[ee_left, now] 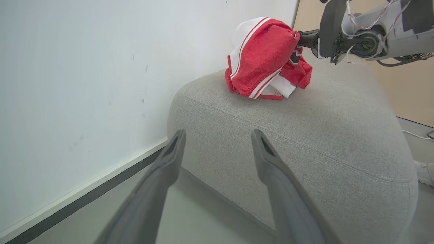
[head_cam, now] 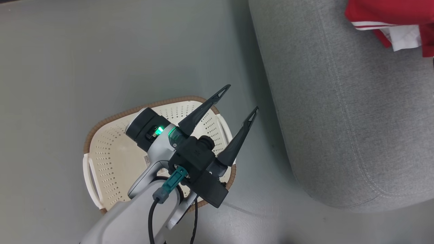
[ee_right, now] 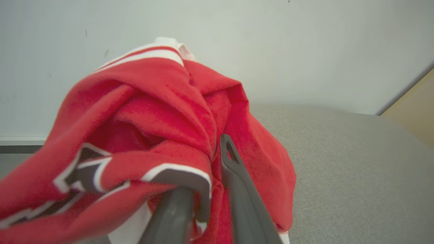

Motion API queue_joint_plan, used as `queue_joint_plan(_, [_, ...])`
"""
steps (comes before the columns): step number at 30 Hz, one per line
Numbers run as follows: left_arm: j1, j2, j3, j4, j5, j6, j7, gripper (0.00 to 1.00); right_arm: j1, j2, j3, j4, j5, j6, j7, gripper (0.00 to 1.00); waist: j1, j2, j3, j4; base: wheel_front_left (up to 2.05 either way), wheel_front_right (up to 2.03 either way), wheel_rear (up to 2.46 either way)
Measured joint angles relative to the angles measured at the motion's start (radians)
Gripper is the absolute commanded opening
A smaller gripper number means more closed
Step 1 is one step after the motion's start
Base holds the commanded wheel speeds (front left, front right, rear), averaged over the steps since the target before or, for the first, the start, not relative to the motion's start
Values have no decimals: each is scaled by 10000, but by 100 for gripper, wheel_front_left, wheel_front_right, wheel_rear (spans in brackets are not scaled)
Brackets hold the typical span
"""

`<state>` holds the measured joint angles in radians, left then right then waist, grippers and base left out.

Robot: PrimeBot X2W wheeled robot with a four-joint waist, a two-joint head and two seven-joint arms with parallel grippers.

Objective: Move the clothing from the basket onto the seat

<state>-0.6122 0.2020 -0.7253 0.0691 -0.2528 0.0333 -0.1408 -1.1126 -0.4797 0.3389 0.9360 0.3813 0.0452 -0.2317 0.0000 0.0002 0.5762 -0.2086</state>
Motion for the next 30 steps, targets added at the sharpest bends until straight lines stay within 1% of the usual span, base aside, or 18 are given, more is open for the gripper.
queue_joint_plan(1, [0,0,-4,46,2,-36,-2,100,1,38,0,71,6,12,-17,86,0,0,-35,-31,0,0,0])
queue_joint_plan(2, [1,10,-8,107,2,-73,-4,100,2,98,12,125,36,61,-79,100,1,0,-83,-57,0,0,0])
queue_joint_plan(7, [57,136,36,364,-23,-73,-88,100,145,453,228,347,50,268,-165,100,0,-2,-417,-197,0,0,0])
queue_joint_plan(9, [114,138,59,487,-63,-73,-161,100,377,485,313,422,40,343,-167,100,0,-1,-593,-262,0,0,0])
queue_joint_plan(12, [233,127,105,562,-111,-73,-261,100,619,497,414,456,-42,366,-173,100,-1,-2,-791,-330,0,0,0])
queue_joint_plan(13, [359,105,125,679,-224,-71,-316,100,824,500,514,487,-81,445,-174,100,-2,-2,-1005,-400,0,0,0])
queue_joint_plan(15, [434,88,136,734,-360,-71,-387,100,926,500,548,497,-111,453,-174,100,-2,-2,-1117,-435,0,0,0])
queue_joint_plan(20, [793,-27,173,984,-619,-69,-510,100,1522,487,732,493,-190,598,-176,100,-3,-2,-1732,-610,0,0,0])
queue_joint_plan(25, [1045,-205,322,1220,-786,-42,-650,100,2043,453,920,107,-330,608,-176,100,-3,-3,-2396,-753,0,0,0])
queue_joint_plan(30, [1322,-470,548,1513,-1214,113,-779,100,2298,474,999,-378,-474,667,-178,100,-3,-3,-3087,-824,0,0,0])
